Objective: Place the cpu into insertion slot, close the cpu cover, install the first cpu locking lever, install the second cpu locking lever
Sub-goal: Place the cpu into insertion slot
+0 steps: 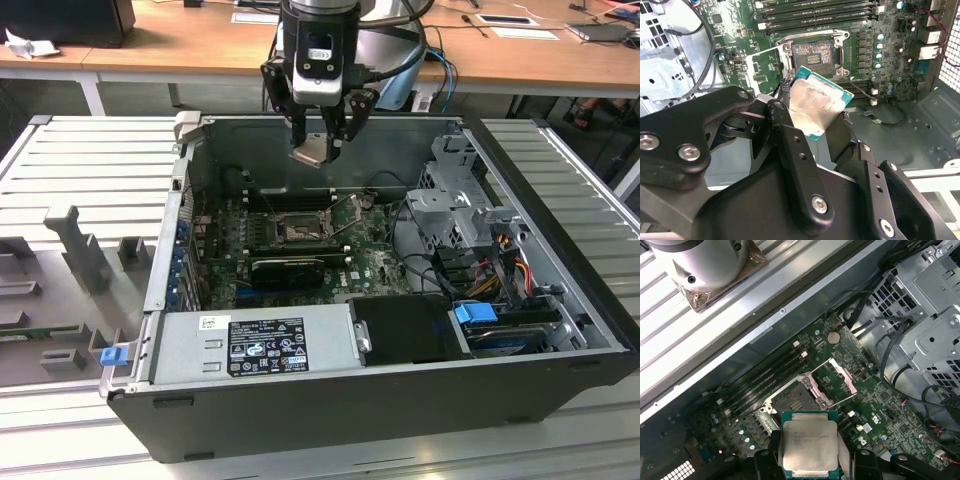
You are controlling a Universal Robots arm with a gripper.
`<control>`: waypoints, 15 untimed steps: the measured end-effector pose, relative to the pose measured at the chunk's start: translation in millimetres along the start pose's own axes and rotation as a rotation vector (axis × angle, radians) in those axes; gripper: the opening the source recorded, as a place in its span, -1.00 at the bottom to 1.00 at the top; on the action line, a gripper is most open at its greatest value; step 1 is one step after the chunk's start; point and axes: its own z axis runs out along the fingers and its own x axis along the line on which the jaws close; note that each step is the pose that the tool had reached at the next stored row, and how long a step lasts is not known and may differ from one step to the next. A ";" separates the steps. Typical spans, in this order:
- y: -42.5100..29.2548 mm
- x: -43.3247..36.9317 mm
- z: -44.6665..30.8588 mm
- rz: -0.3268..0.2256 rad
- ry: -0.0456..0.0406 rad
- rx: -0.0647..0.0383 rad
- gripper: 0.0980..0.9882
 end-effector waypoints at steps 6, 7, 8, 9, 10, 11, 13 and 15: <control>-0.3 0.0 3.1 0.136 -0.0129 -0.002 -0.03; -0.3 0.0 3.4 0.154 -0.0146 -0.002 -0.03; -0.3 -0.1 3.6 0.164 -0.0155 -0.002 -0.03; -0.3 -0.1 4.0 0.186 -0.0171 -0.002 -0.03; -0.3 -0.1 4.3 0.203 -0.0186 -0.003 -0.03; -0.3 -0.1 4.5 0.213 -0.0194 -0.003 -0.03; -0.4 -0.1 5.1 0.247 -0.0223 -0.004 -0.03; -0.4 -0.1 5.5 0.277 -0.0249 -0.004 -0.03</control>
